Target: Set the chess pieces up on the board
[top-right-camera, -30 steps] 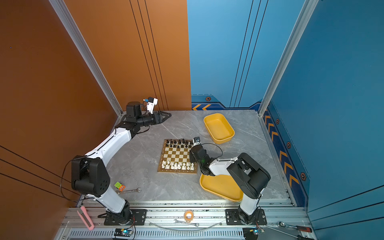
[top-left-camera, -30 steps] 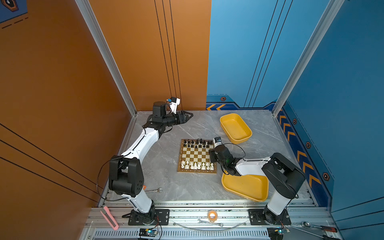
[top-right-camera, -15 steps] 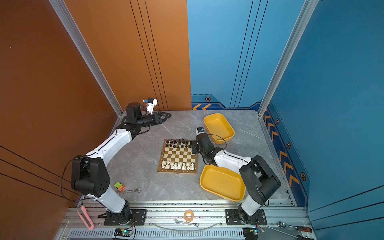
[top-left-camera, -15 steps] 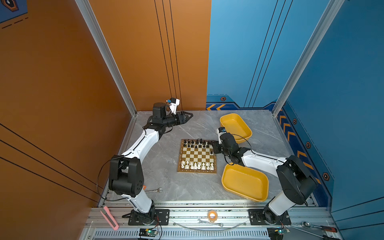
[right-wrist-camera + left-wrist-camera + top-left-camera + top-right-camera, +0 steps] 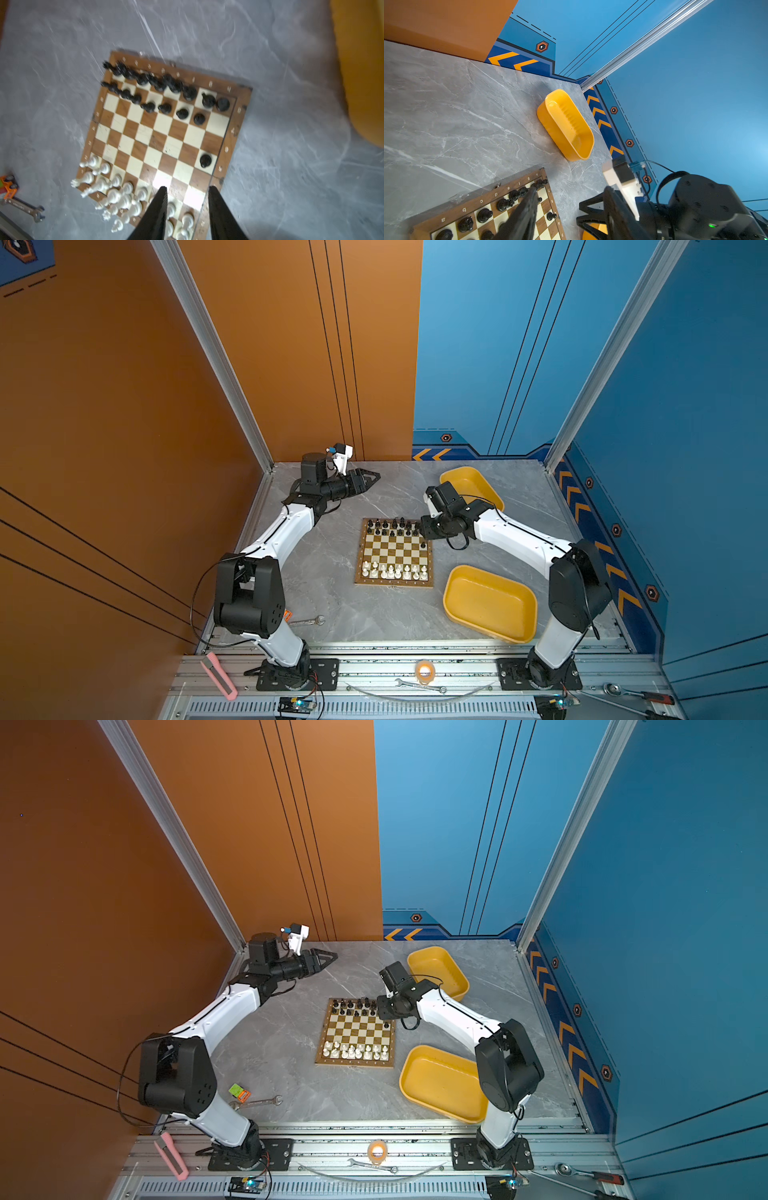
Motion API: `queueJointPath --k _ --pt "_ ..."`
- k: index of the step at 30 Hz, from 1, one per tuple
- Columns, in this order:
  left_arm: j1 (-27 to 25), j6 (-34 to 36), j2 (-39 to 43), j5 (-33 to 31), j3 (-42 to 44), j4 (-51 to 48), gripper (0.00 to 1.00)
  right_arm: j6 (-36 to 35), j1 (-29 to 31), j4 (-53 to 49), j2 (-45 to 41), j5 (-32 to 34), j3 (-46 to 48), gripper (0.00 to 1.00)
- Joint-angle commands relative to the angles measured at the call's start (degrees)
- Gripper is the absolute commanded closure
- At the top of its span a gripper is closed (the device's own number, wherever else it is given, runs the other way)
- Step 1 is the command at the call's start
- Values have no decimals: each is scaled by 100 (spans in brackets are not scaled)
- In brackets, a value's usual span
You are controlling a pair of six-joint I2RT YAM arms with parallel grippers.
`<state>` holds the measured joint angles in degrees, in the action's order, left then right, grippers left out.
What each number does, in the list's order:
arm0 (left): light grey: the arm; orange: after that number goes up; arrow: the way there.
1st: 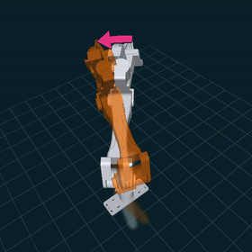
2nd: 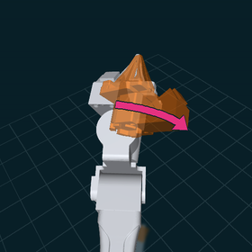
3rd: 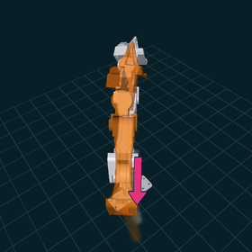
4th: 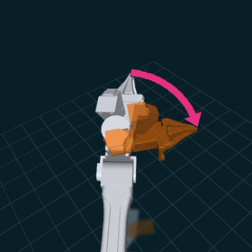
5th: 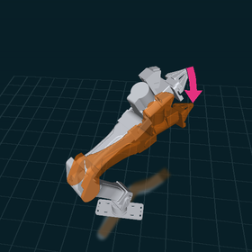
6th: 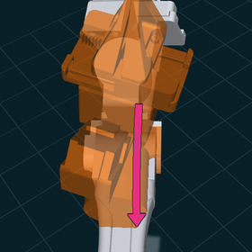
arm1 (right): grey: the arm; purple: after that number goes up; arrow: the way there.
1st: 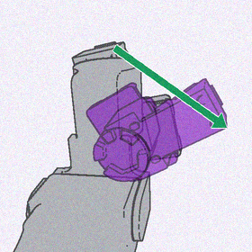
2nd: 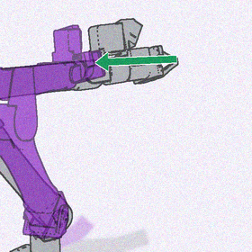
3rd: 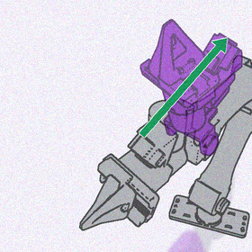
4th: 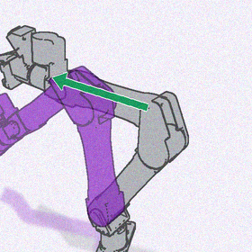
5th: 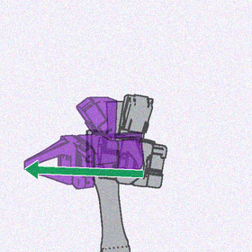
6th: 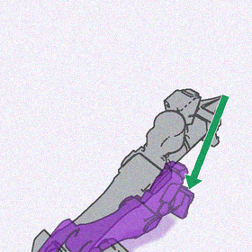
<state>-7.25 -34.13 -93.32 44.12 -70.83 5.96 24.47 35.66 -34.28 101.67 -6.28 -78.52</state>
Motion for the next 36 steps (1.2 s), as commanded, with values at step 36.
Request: queueJointPath --k 36 --pt "276 164 260 -25 295 37 45 -100 -15 -1383 1586 -1 -1494 73"
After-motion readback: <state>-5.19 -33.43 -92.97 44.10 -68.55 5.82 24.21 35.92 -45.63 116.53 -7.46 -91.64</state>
